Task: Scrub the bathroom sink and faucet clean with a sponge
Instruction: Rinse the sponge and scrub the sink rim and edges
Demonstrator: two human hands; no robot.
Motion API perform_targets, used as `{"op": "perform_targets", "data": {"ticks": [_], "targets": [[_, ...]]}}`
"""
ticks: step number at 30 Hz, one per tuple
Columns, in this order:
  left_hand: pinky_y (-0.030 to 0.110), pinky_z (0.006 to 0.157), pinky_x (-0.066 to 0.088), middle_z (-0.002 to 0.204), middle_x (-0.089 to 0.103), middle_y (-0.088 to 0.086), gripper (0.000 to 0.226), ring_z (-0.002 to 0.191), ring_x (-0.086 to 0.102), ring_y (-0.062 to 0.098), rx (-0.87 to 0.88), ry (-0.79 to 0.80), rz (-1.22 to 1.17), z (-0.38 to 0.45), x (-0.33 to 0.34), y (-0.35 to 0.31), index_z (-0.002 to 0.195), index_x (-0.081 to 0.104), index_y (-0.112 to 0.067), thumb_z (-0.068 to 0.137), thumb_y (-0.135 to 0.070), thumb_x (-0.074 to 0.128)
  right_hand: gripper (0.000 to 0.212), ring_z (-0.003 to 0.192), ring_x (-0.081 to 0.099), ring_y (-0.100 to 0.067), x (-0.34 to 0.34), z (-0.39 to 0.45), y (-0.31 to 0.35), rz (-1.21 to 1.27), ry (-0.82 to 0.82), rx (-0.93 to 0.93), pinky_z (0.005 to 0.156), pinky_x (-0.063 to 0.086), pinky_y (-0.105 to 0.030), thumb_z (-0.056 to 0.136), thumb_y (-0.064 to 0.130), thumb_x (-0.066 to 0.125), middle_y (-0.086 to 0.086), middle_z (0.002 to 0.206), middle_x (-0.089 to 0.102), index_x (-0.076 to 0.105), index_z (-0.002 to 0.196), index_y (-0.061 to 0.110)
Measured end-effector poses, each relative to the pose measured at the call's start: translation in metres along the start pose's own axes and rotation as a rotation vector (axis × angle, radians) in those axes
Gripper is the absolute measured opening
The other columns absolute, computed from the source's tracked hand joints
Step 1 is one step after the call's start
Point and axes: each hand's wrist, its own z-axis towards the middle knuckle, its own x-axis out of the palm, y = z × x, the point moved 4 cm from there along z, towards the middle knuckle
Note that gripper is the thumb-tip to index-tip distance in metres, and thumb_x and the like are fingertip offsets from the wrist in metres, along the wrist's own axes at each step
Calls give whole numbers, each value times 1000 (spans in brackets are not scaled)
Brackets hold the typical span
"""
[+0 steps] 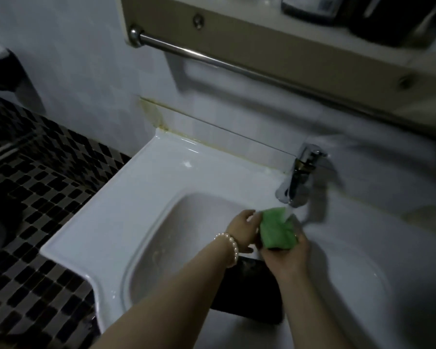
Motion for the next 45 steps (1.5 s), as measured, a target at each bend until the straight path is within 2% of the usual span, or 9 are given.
{"op": "perform_targets", "data": {"ticks": [8,11,17,21,24,28,34,40,45], "targets": [[40,89,50,113,62,16,27,102,60,28,-10,10,-640,6,41,-4,112,59,-11,93,-27,50,46,94,62,-27,-1,-1,5,-205,-22,-59,83,47,-38,75,40,62,-12,105,66,63,112,11],[45,95,49,107,63,16,15,101,61,31,143,-30,-528,5,47,-9,107,57,-20,92,-18,55,19,82,65,-27,-3,2,5,-204,-122,-90,73,51,-36,94,21,52,-14,98,66,65,100,10],[28,76,43,83,57,6,17,79,51,17,217,-251,-215,10,44,-1,80,53,-16,90,-2,50,22,51,62,-5,10,7,18,-459,-329,-347,47,46,-12,80,5,67,6,53,63,59,62,14],[19,54,34,67,51,-4,38,61,46,9,129,-318,-27,14,41,-5,65,45,-17,94,-41,47,21,65,61,-17,6,5,26,-459,-384,-380,63,53,-25,90,9,57,-1,70,62,58,70,16],[24,58,31,64,54,0,49,63,45,17,144,-378,156,13,39,-13,61,46,-14,92,-51,44,21,91,60,-33,5,6,23,-198,-394,-263,90,48,-45,96,17,49,-14,97,64,63,90,3],[25,50,32,57,51,2,52,57,48,17,145,-383,19,5,17,-16,55,46,-12,94,-46,45,30,70,62,-20,16,1,1,-304,-346,-134,66,51,-33,94,37,52,-5,87,65,61,86,10],[33,74,38,99,64,23,37,95,57,37,232,-429,494,-5,-83,-18,71,52,-8,99,-27,37,21,73,61,-28,73,-3,-66,-445,-35,275,60,50,-39,95,9,42,-14,73,70,62,98,10],[35,89,44,111,63,15,26,105,56,31,321,-548,860,-43,-200,-19,111,65,-13,89,-14,51,46,135,39,-25,149,22,-141,-1379,348,-606,113,27,-30,91,-7,46,-10,143,45,49,134,6],[31,90,47,107,67,9,22,101,60,24,236,-728,863,-90,-291,1,101,70,-12,85,-7,55,54,144,14,-23,148,10,-214,-2187,573,-988,116,10,-46,94,30,46,6,156,23,32,145,25]]}}
